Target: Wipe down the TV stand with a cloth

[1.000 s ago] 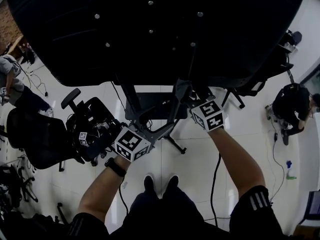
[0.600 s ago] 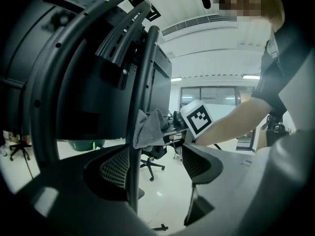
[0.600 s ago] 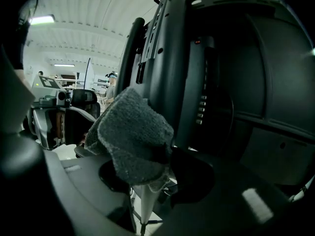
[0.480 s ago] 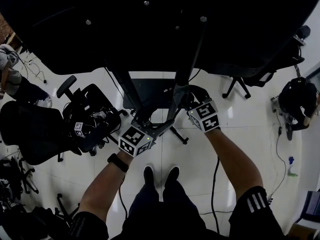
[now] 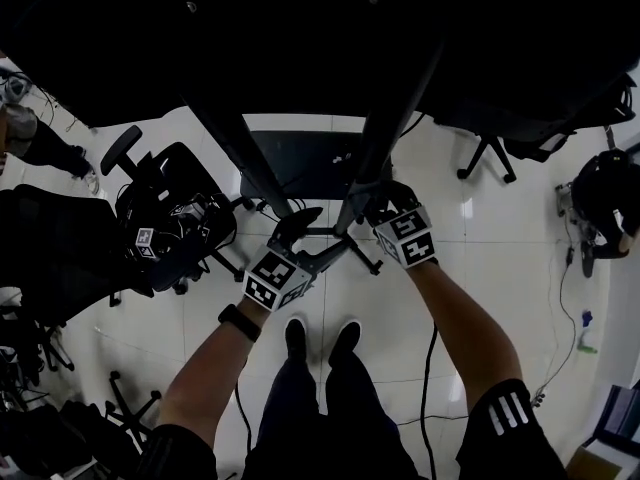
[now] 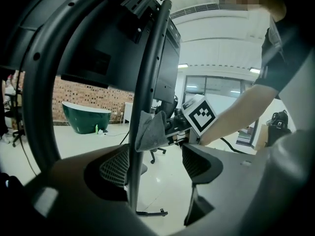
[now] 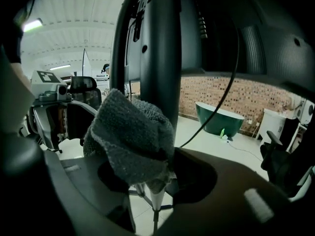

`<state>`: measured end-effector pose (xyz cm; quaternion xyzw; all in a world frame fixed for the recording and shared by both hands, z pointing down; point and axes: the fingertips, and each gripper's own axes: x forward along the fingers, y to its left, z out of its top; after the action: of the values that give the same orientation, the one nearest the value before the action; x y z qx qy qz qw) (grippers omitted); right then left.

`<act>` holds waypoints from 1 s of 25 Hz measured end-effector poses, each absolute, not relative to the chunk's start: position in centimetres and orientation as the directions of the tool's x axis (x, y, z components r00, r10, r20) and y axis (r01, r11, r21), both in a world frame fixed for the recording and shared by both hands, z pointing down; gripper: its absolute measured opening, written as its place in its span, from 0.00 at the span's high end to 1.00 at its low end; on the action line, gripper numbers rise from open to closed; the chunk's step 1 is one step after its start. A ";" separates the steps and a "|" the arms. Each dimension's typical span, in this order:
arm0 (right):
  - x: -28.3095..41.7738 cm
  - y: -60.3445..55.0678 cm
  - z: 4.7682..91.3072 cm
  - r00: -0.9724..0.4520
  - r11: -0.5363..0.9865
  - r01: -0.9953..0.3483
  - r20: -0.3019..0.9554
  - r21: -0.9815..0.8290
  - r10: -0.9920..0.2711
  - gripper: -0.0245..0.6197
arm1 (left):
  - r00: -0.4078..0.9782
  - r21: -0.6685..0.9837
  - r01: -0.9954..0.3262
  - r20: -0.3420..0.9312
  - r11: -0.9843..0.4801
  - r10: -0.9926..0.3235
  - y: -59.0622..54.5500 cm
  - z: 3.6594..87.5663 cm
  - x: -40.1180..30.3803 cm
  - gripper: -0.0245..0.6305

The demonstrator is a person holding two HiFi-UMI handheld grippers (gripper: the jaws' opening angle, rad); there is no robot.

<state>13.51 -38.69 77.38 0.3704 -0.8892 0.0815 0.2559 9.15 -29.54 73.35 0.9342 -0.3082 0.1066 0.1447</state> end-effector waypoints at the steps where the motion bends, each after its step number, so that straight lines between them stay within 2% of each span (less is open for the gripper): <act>1: 13.4 -38.7 78.5 -0.594 0.712 -0.701 0.520 0.038 -0.613 0.66 | 0.784 0.207 -0.610 0.296 -0.765 -0.546 -29.6 74.4 9.0 0.43; 6: 13.2 -39.1 83.0 -0.597 0.710 -0.703 0.519 0.028 -0.612 0.64 | 0.774 0.225 -0.621 0.326 -0.750 -0.543 -30.4 79.4 8.8 0.43; 17: 13.8 -38.9 94.1 -0.558 0.722 -0.692 0.633 0.001 -0.536 0.64 | 0.748 0.272 -0.654 0.372 -0.706 -0.550 -31.7 86.8 8.8 0.43; 25: 13.6 -39.0 97.2 -0.550 0.702 -0.712 0.639 -0.021 -0.538 0.64 | 0.735 0.299 -0.669 0.406 -0.681 -0.544 -31.8 90.4 8.5 0.43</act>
<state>13.61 -38.99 97.20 0.3597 -0.8690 0.1404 0.3094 8.53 -31.85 90.39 0.9054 -0.3348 0.1436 0.2182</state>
